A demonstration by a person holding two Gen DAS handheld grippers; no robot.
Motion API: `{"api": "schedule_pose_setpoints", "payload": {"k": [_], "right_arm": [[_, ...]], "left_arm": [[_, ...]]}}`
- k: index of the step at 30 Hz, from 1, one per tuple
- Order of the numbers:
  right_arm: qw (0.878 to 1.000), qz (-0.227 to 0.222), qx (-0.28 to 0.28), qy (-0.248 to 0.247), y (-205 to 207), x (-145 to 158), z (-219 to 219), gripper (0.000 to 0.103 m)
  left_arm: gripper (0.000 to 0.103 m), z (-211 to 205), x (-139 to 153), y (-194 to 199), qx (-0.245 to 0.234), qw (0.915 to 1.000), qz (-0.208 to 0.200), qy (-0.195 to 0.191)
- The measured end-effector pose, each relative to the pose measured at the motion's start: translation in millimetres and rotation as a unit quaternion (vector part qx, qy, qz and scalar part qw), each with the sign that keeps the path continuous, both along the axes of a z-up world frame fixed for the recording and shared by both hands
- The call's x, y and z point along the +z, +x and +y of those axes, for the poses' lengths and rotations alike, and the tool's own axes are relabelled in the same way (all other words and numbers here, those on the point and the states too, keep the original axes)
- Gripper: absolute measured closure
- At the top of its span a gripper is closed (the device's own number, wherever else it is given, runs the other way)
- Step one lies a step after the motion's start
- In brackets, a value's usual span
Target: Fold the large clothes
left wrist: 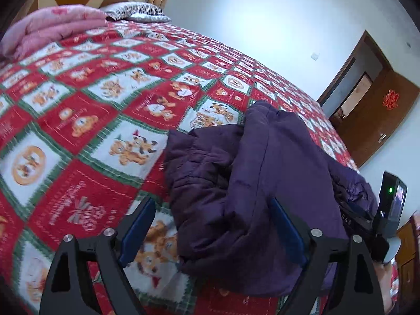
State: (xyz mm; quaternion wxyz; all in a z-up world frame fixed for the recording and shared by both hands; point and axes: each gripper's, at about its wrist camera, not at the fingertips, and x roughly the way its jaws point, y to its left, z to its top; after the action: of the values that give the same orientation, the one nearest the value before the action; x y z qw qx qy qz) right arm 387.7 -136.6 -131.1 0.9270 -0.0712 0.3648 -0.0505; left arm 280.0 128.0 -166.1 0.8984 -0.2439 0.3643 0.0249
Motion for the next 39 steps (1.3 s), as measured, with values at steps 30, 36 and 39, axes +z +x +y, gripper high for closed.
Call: {"api": "schedule_pose_setpoints", "payload": {"k": [30, 36, 39], "right_arm": [[0.998, -0.015, 0.063, -0.029, -109, 8, -6, 0.028], [0.988, -0.129, -0.028, 0.077, -166, 43, -91, 0.032], [0.984, -0.106, -0.108, 0.089, -163, 38, -139, 0.030]], "left_arm": [[0.071, -86, 105, -9, -0.205, 0.9549, -0.187, 0.105], [0.071, -160, 140, -23, -0.288, 0.8999, -0.245, 0.216], [0.071, -200, 145, -29, -0.328, 0.8702, -0.267, 0.253]]}}
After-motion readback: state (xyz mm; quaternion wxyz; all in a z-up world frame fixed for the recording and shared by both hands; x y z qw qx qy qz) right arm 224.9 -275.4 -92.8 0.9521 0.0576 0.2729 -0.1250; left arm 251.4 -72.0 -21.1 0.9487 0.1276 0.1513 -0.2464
